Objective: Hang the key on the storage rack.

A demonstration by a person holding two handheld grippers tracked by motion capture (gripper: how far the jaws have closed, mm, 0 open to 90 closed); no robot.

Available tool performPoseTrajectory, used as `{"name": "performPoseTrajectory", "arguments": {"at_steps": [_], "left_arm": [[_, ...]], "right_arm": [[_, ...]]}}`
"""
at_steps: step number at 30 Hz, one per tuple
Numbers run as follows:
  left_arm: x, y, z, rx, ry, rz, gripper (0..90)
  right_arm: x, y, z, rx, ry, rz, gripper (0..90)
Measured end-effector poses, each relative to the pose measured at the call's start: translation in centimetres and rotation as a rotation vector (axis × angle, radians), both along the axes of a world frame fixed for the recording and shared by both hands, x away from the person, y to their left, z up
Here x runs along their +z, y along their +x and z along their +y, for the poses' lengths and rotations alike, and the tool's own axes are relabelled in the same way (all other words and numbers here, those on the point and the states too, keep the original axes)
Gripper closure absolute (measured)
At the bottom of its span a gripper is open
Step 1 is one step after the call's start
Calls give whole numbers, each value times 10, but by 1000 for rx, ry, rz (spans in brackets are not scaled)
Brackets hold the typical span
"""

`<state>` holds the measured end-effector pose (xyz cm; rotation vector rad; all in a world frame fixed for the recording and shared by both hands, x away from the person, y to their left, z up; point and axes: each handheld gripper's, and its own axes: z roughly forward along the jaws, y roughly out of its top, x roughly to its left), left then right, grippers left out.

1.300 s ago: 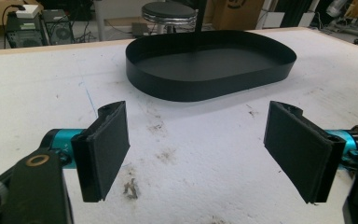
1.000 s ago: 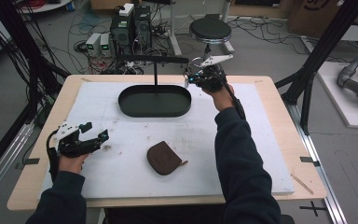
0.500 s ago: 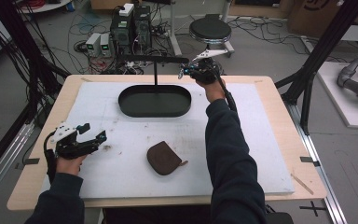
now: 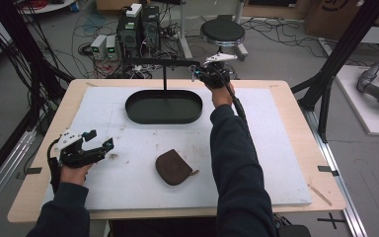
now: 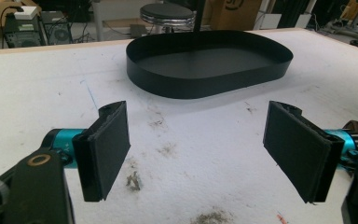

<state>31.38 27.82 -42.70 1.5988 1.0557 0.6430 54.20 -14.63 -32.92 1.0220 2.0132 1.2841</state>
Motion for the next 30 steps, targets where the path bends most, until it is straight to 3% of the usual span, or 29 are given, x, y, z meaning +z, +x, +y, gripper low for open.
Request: {"name": "performPoseTrajectory", "arguments": {"at_steps": [1, 2, 3, 4, 5, 6, 9, 10, 12, 13, 15, 17, 19, 22, 23, 30], "left_arm": [[0, 0, 0, -4, -4, -5, 226], [0, 0, 0, -4, -4, -5, 226], [1, 0, 1, -6, -6, -7, 226], [1, 0, 1, -6, -6, -7, 226], [1, -1, 1, -7, -14, -10, 226], [1, -1, 1, -7, -14, -10, 226], [2, -1, -2, -16, -16, -17, 226], [2, -1, -2, -16, -16, -17, 226], [2, -1, -4, -23, -14, -20, 226], [2, -1, -4, -23, -14, -20, 226], [3, -2, -5, -30, -17, -21, 225], [3, -2, -5, -23, -19, -22, 225], [3, -2, -4, -18, -22, -21, 225], [3, -3, -3, -17, -22, -21, 226], [4, -3, -2, -12, -19, -22, 225], [5, -6, -2, 1, -19, -27, 225]], "right_arm": [[0, 0, -1, -3, 13, 6, 568], [0, 0, -1, -3, 13, 6, 568], [3, -3, -5, 2, 9, 24, 468], [3, -3, -5, 2, 9, 24, 468], [8, -8, -11, 22, -18, 37, 396], [11, -12, -14, 32, -39, 42, 387], [18, -29, -25, 57, -119, -5, 380], [18, -29, -25, 57, -119, -5, 380], [24, -44, -36, 127, -144, 45, 348], [24, -44, -36, 127, -144, 45, 348], [29, -60, -43, 169, -185, 109, 312], [31, -72, -48, 180, -205, 120, 301], [28, -88, -55, 193, -193, 78, 301], [22, -102, -63, 190, -203, 90, 283], [15, -116, -72, 195, -180, 109, 260], [-20, -162, -95, 150, -125, 64, 209]]}}
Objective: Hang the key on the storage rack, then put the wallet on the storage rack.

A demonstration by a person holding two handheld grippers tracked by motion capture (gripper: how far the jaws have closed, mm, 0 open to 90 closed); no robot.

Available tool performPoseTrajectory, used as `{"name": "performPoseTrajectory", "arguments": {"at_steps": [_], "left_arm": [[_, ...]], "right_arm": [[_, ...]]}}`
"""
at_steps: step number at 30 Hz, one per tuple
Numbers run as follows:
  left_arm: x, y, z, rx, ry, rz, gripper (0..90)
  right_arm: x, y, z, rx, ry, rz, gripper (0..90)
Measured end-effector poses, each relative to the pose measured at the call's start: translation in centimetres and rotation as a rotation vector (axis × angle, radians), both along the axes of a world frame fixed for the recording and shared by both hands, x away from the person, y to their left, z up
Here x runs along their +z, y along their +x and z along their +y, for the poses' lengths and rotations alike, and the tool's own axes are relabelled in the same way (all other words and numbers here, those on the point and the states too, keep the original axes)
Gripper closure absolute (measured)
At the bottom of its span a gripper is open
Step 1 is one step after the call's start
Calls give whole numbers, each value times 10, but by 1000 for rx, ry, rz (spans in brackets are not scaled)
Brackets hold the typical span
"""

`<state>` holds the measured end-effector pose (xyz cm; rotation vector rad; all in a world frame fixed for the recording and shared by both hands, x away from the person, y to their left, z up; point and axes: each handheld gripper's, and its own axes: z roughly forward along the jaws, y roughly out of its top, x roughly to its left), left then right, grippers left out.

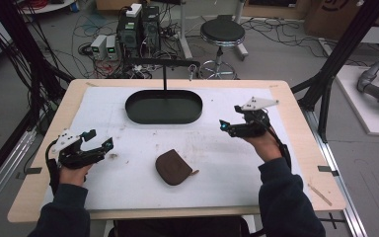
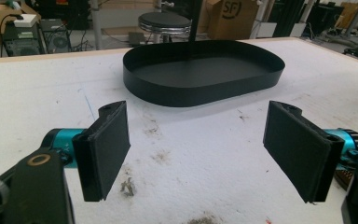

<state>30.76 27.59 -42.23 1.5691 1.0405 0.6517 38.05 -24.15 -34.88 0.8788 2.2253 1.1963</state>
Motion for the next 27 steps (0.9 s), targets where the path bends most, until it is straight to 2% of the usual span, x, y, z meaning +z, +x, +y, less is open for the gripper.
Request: {"name": "performPoseTrajectory", "arguments": {"at_steps": [2, 4, 9, 16, 20, 24, 27], "left_arm": [[0, 0, 0, 0, 4, -2, 226], [-1, 0, 0, -1, 6, 2, 225], [-1, 0, 1, 7, 4, 3, 225], [-1, 0, 0, 3, 12, 5, 225], [-1, 0, 0, 2, 14, 4, 225], [-1, -2, 1, 5, 16, 4, 226], [-1, -4, 4, 9, 34, 5, 226]], "right_arm": [[-12, -5, -2, -17, 17, 9, 208], [-22, -8, -2, -34, 5, 22, 207], [-35, -7, -2, -41, 12, 57, 207], [-32, -13, 4, -9, 18, 43, 207], [-31, -18, 7, 13, 45, 51, 207], [-29, -23, 15, 56, 68, 63, 208], [-31, -26, 28, 101, 71, 78, 207]]}}
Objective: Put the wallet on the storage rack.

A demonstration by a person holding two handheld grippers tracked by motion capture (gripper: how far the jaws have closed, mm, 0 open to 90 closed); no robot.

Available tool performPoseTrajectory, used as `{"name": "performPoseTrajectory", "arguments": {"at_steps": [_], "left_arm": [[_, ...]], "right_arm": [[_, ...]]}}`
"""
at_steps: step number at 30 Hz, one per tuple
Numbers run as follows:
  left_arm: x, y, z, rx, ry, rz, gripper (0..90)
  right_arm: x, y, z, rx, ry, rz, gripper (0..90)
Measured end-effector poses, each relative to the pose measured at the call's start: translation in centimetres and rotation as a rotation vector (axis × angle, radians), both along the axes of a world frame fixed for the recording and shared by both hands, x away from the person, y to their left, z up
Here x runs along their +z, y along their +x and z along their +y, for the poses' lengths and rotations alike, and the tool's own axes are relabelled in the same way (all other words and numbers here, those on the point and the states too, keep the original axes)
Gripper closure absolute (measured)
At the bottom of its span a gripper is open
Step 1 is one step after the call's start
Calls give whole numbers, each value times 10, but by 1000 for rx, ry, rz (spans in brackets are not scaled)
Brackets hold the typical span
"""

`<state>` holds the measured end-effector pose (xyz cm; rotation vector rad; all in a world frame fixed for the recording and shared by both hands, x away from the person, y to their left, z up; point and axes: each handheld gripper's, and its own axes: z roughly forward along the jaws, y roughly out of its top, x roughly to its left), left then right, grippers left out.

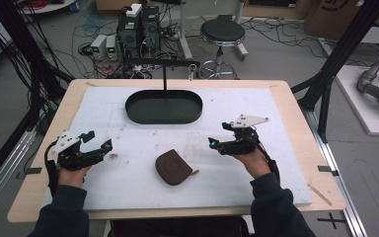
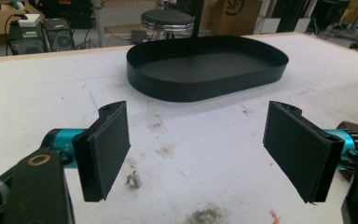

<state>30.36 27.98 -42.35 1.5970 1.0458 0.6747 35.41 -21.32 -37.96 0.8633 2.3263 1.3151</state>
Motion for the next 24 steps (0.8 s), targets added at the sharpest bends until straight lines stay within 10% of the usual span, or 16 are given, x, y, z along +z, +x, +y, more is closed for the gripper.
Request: {"name": "performPoseTrajectory", "arguments": {"at_steps": [9, 24], "left_arm": [[0, 0, -2, 0, 5, 1, 226], [-1, 1, -2, 7, 10, 10, 226]], "right_arm": [[-7, -14, 42, 99, -23, -22, 209], [-58, -30, 112, 247, -128, 132, 209]]}}
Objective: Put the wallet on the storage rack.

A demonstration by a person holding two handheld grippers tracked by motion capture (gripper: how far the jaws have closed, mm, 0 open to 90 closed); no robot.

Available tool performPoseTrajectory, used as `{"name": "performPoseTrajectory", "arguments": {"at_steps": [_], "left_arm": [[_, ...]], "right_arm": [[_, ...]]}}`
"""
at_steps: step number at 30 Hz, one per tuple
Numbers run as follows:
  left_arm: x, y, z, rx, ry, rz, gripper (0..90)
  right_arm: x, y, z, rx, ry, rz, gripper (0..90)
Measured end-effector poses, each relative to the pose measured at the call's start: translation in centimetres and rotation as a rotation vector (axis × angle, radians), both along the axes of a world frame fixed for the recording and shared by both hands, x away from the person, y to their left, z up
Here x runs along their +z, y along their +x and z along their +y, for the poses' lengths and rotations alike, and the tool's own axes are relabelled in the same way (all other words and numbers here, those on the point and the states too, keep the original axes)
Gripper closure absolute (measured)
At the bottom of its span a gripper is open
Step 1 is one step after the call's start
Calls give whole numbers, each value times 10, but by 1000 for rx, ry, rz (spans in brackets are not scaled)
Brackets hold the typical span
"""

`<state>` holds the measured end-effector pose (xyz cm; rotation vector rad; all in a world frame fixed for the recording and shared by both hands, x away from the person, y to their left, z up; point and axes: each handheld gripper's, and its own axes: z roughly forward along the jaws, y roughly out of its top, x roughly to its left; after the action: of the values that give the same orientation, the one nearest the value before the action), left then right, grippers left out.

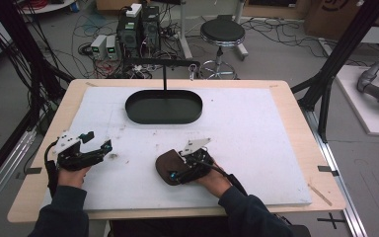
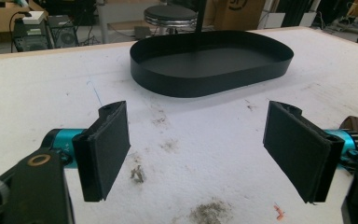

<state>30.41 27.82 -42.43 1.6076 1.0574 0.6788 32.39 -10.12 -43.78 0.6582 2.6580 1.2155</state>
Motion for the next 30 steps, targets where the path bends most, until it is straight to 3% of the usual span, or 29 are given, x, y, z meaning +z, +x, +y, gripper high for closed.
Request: {"name": "performPoseTrajectory", "arguments": {"at_steps": [7, 14, 19, 21, 24, 28, 29, 30], "left_arm": [[0, 0, -1, 0, -2, 0, 226], [0, 0, -1, 0, 2, -1, 226], [1, 0, -1, -2, 5, 1, 226], [0, 0, -1, -2, 4, 1, 226], [0, 1, -2, -3, 8, 3, 226], [0, 2, -4, -9, 9, 4, 228], [0, 2, -4, -9, 9, 4, 227], [0, 2, -5, -8, 11, 2, 228]], "right_arm": [[2, 5, -9, -26, -21, -28, 209], [5, 13, -25, -82, -47, -48, 211], [9, 19, -38, -148, -92, -66, 211], [9, 23, -43, -154, -85, -45, 212], [8, 28, -48, -89, -58, -30, 209], [0, 37, -46, -30, -14, 62, 151], [0, 37, -46, -30, -14, 62, 151], [-4, 44, -48, -17, 8, 106, 137]]}}
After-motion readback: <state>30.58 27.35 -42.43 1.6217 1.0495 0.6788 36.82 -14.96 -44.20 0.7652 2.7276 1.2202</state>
